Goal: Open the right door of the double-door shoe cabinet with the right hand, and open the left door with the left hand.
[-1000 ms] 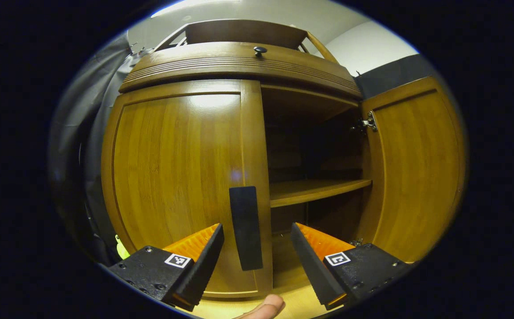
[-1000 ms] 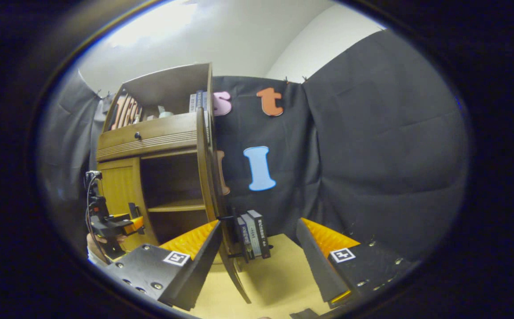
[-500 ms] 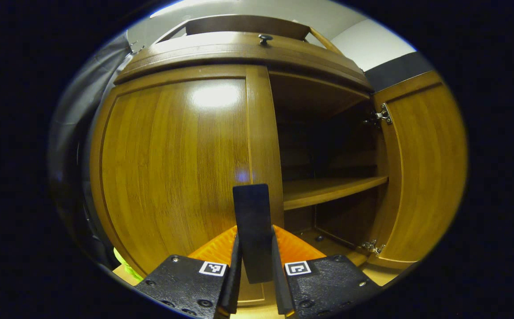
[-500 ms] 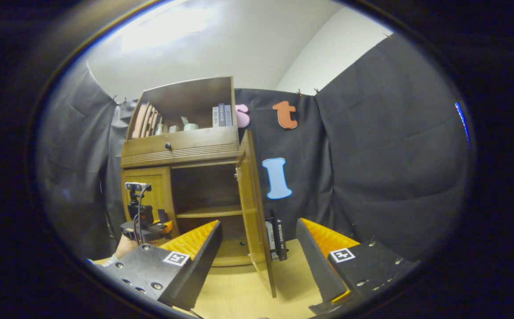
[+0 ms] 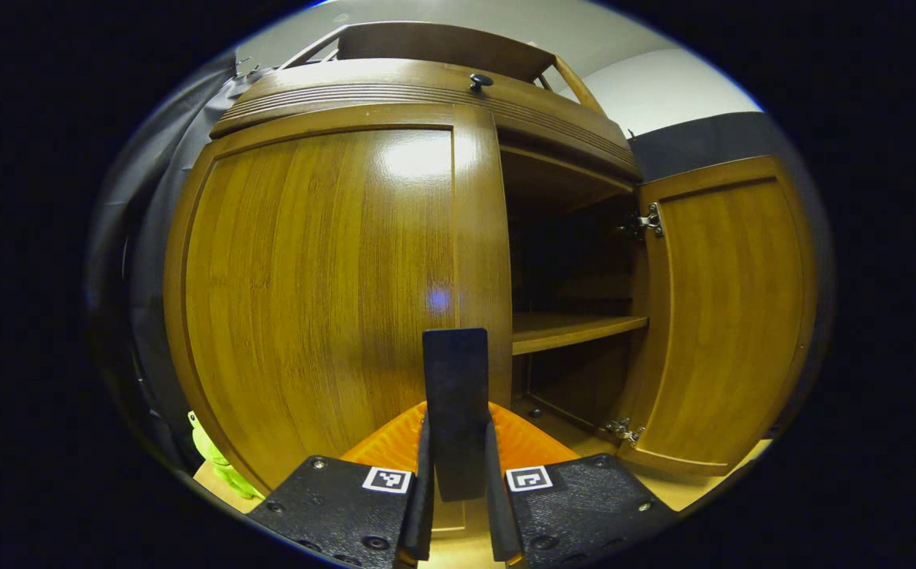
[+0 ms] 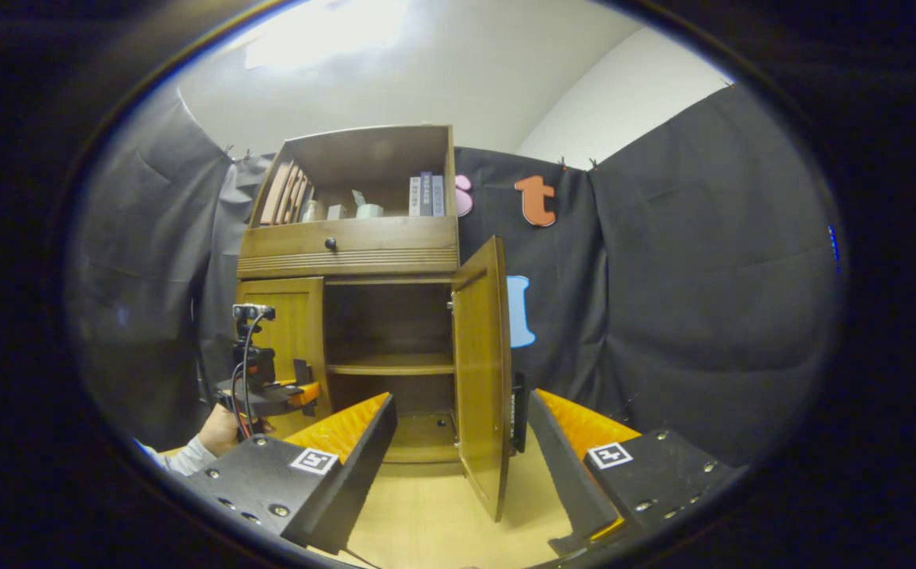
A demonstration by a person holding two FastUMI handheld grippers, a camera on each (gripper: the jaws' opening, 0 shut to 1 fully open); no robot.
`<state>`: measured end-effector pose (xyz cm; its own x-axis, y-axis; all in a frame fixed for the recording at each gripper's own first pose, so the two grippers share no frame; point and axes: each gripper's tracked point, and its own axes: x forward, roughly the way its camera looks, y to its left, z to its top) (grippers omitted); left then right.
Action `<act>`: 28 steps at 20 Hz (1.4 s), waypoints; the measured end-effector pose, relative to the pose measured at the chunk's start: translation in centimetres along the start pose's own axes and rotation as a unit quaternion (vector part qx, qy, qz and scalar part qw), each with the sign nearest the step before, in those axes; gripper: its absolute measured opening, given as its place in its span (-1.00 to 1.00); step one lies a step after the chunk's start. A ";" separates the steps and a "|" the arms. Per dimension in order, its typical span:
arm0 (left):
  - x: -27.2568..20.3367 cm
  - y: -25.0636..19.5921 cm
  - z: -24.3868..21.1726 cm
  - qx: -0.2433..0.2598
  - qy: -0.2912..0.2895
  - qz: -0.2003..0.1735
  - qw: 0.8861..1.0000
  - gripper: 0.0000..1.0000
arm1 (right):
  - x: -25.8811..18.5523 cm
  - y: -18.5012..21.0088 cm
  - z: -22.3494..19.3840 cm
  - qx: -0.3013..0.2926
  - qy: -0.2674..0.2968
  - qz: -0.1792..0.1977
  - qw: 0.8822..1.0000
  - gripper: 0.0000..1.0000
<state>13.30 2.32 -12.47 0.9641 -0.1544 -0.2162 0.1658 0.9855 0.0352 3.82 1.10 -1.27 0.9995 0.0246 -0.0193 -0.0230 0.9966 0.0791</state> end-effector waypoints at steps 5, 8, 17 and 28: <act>-3.6 0.0 0.1 -0.001 -0.006 -0.020 1.000 -0.41 | -1.0 1.4 -0.2 0.002 0.008 0.011 1.000 0.90; -5.9 0.2 0.2 0.016 -0.007 -0.025 1.000 -0.41 | -1.3 1.3 0.2 0.001 0.008 0.011 1.000 0.90; -12.6 2.3 0.5 0.022 -0.002 -0.042 0.999 -0.41 | -3.3 2.8 1.0 -0.001 0.015 0.019 1.000 0.90; -18.3 6.0 0.8 -0.003 0.006 -0.065 0.998 -0.41 | -3.9 3.9 1.7 -0.005 0.004 0.031 0.999 0.90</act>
<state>-3.21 11.04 -7.54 0.9323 -0.2794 -0.2298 0.2872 0.9579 0.0004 -0.13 4.77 0.85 0.9960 0.0872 -0.0219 -0.0854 0.9938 0.0706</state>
